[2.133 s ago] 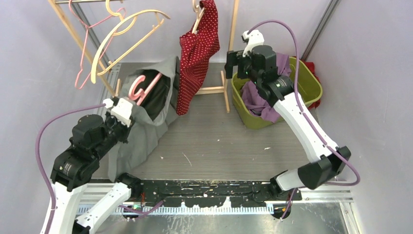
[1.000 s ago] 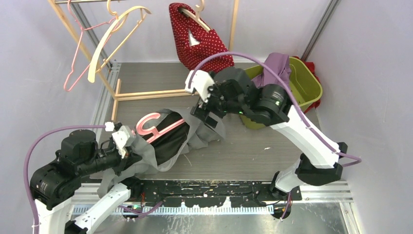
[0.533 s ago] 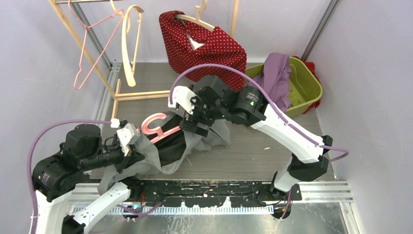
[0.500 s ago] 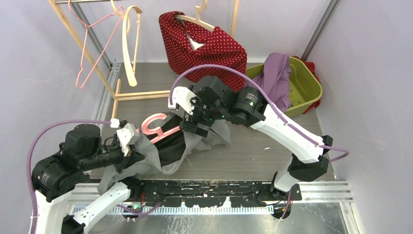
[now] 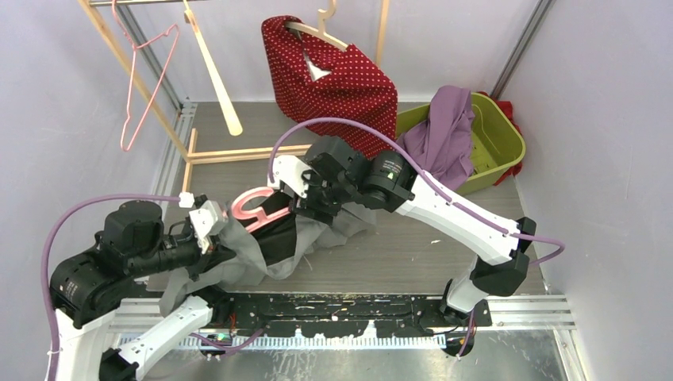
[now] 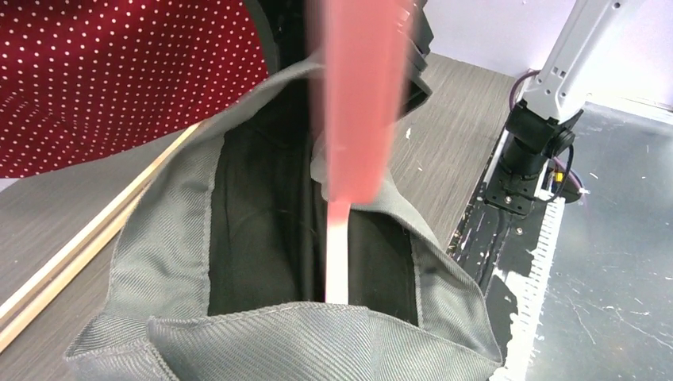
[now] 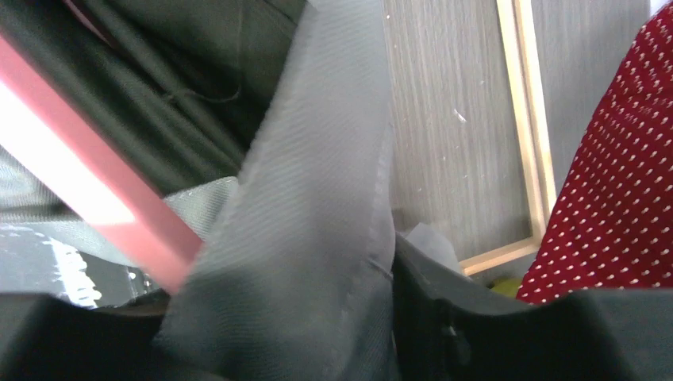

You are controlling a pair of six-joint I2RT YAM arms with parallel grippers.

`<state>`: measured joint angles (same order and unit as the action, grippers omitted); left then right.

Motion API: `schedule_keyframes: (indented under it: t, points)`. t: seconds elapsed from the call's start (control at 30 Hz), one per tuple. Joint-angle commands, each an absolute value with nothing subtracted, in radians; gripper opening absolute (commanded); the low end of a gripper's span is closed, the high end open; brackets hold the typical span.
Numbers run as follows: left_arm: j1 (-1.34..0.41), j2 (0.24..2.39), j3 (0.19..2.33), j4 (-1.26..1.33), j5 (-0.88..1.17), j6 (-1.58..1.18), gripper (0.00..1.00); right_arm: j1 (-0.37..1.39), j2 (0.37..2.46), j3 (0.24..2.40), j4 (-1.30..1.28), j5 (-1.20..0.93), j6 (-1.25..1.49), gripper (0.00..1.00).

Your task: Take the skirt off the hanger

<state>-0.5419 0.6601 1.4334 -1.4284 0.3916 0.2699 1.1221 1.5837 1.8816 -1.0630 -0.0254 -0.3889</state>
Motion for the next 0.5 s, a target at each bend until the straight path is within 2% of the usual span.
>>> schedule_keyframes:
  t: [0.0,0.03,0.07,0.3,0.33,0.47]
  points:
    - [-0.546,0.67,1.482,-1.228,0.428,0.275,0.0,1.129,1.556,1.898,-1.013,0.003,-0.389,0.32]
    - [-0.546,0.673,1.48,-1.225,0.428,0.275,0.0,1.129,1.558,1.901,-1.013,0.028,-0.387,0.1]
    - [-0.546,0.674,1.478,-1.22,0.428,0.275,0.0,1.129,1.558,1.903,-1.01,0.054,-0.385,0.01]
    - [-0.546,0.669,1.394,-1.175,0.321,0.269,0.0,1.129,1.528,1.893,-0.949,0.257,-0.391,0.0]
    - [-0.546,0.667,1.383,-1.165,0.291,0.269,0.08,1.129,1.527,1.897,-0.944,0.289,-0.398,0.0]
    - [-0.546,0.657,1.37,-1.13,0.226,0.277,0.55,1.129,1.532,1.915,-0.95,0.351,-0.45,0.0]
